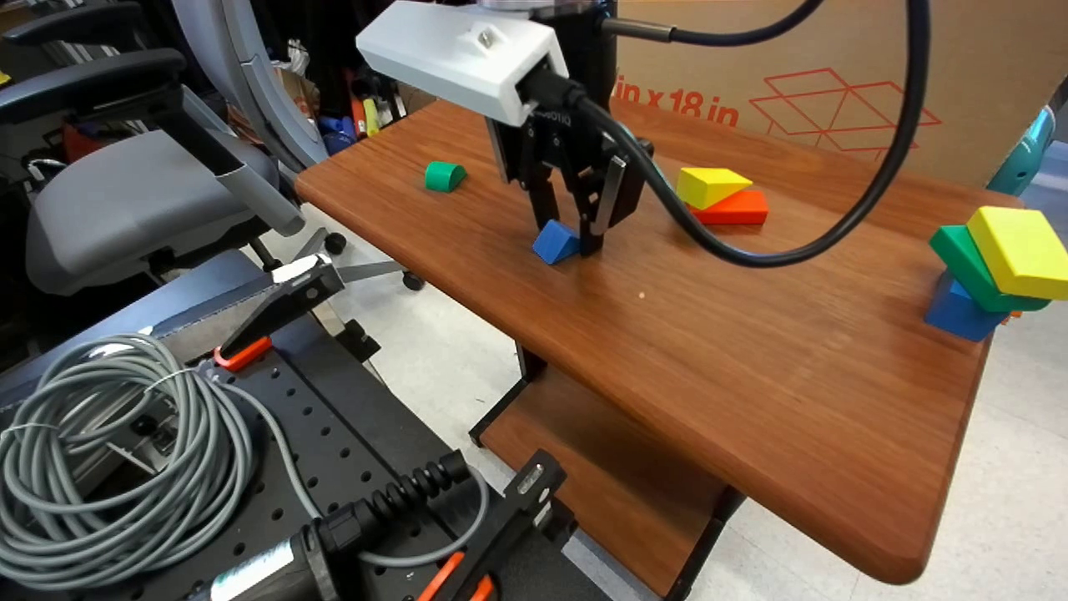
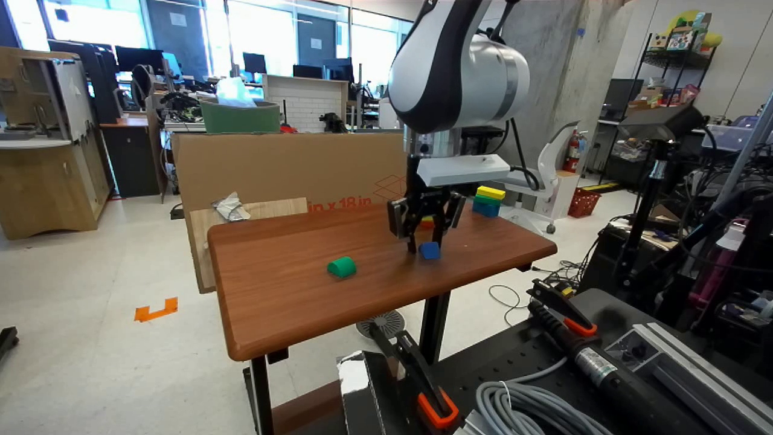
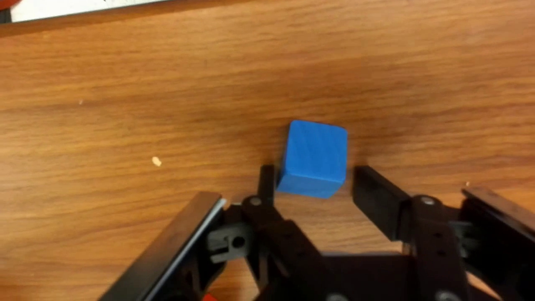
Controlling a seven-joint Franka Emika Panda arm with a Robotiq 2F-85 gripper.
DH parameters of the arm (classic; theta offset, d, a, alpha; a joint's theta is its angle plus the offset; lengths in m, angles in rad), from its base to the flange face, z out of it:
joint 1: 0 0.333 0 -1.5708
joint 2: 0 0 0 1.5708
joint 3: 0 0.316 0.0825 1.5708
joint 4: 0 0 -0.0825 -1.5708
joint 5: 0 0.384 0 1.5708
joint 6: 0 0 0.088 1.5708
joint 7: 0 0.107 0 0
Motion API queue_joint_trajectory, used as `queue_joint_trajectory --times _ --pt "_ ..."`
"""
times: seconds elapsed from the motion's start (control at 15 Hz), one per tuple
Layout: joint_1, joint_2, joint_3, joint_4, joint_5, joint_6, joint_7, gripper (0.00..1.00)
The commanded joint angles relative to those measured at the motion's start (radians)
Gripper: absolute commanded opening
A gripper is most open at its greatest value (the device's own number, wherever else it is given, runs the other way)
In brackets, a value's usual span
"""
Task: Stack the blue block on top of the yellow block
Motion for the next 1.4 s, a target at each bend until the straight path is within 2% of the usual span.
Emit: queue_joint_trajectory --times 0.0,0.07,0.2,0.4,0.67,0.93,1.13,1.33 --pt "0.013 0.005 -0.011 0.011 0.034 -0.017 0.007 0.21" --pt "0.008 0.000 -0.009 0.009 0.041 -0.020 0.004 0.14" --pt "-0.012 -0.019 0.004 0.014 0.081 -0.060 -0.013 0.10" --pt "-0.047 -0.065 0.022 0.018 0.153 -0.140 -0.052 0.09" --pt "-0.103 -0.185 0.020 0.052 0.260 -0.320 -0.123 0.09" --pt "-0.145 -0.254 -0.028 0.167 0.310 -0.472 -0.118 0.09" --pt "-0.178 -0.246 -0.069 0.266 0.340 -0.512 -0.102 0.09" --pt "-0.206 -0.188 -0.104 0.370 0.359 -0.527 -0.070 0.09"
